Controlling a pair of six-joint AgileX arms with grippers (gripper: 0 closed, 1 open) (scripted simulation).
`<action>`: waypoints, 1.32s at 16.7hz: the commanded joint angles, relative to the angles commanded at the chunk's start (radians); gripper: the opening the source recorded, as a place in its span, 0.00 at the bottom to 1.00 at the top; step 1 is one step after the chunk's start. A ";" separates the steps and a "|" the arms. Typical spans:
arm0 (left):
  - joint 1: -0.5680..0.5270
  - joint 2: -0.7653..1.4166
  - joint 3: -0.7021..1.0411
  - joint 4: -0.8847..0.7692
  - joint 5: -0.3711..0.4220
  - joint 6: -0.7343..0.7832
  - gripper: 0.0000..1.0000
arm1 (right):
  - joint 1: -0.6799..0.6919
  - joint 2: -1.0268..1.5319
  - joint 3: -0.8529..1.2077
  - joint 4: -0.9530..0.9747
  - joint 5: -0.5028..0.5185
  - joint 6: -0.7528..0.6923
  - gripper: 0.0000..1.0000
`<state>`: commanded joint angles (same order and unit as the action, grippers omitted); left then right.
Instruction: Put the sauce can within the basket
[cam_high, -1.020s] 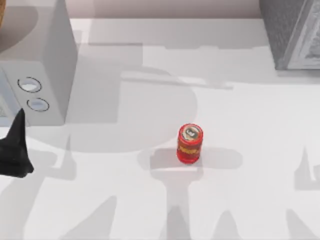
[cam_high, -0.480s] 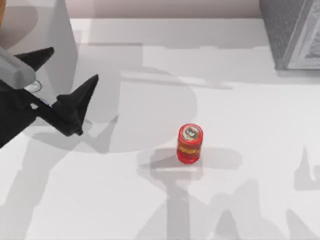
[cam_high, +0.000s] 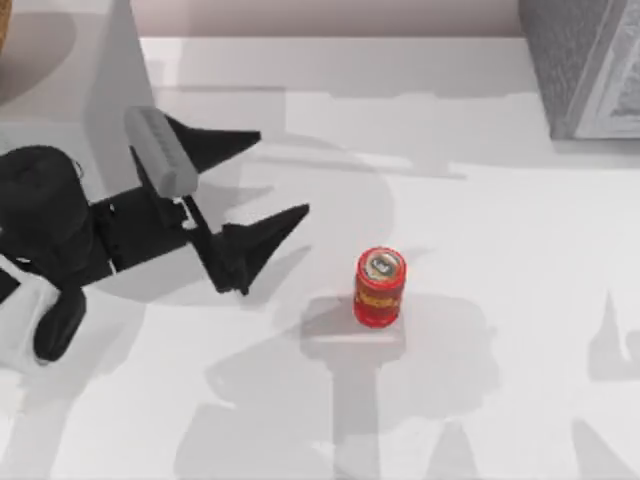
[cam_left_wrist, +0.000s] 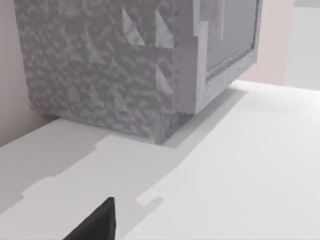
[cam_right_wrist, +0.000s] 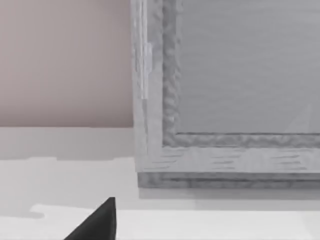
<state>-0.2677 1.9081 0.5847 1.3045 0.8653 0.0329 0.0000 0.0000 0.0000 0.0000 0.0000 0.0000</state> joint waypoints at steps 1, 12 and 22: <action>-0.011 0.080 0.024 0.054 0.036 0.001 1.00 | 0.000 0.000 0.000 0.000 0.000 0.000 1.00; -0.081 0.580 0.176 0.394 0.263 0.010 1.00 | 0.000 0.000 0.000 0.000 0.000 0.000 1.00; -0.153 0.589 0.240 0.344 0.191 0.007 1.00 | 0.000 0.000 0.000 0.000 0.000 0.000 1.00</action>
<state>-0.4208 2.4971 0.8244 1.6481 1.0567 0.0394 0.0000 0.0000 0.0000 0.0000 0.0000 0.0000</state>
